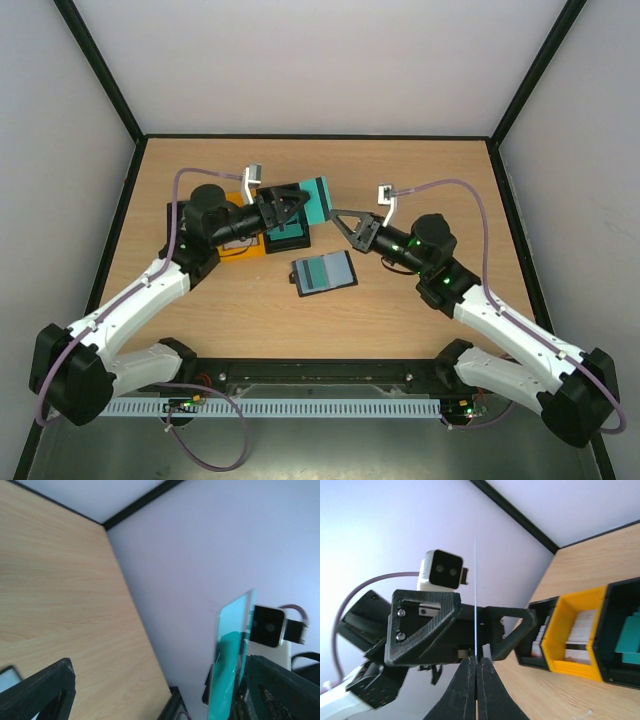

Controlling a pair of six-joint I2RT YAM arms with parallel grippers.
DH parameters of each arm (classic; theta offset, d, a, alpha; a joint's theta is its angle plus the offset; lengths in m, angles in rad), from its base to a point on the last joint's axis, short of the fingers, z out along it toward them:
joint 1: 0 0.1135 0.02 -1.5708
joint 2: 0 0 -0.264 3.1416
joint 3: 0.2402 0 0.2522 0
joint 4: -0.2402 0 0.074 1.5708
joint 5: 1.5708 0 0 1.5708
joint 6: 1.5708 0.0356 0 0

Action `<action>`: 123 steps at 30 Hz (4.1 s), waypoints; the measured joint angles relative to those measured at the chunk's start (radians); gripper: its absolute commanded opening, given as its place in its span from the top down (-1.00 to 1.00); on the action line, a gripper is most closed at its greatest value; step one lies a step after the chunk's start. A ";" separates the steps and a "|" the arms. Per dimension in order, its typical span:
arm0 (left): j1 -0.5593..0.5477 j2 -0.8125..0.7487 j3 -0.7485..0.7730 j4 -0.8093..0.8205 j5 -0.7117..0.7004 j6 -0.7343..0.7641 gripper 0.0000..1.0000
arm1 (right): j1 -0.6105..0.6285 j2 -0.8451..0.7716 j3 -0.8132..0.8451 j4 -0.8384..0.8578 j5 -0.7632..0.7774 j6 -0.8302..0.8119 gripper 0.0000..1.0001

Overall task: Put the credit cards into the card holder
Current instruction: Pick up the credit card from the storage box, then insert the credit card into the card holder.

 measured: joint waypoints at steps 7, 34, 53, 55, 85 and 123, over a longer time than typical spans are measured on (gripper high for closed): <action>-0.080 -0.003 -0.008 0.180 0.059 -0.130 0.11 | 0.000 -0.048 -0.014 0.018 -0.058 0.030 0.96; -0.146 -0.039 -0.145 0.343 -0.024 -0.177 0.73 | 0.000 -0.078 -0.109 0.098 -0.039 0.217 0.96; -0.190 -0.026 -0.297 0.114 -0.318 -0.068 0.95 | 0.000 -0.042 -0.114 -0.333 0.260 -0.050 -0.13; -0.235 0.017 -0.312 0.106 -0.375 -0.071 0.95 | 0.000 0.005 -0.114 -0.390 0.319 -0.094 -0.14; -0.420 0.426 -0.303 0.285 -0.672 -0.294 0.95 | 0.093 0.575 -0.007 -0.498 0.502 -0.303 0.28; -0.388 0.568 -0.289 0.391 -0.574 -0.384 0.95 | 0.098 0.562 -0.052 -0.414 0.482 -0.194 0.40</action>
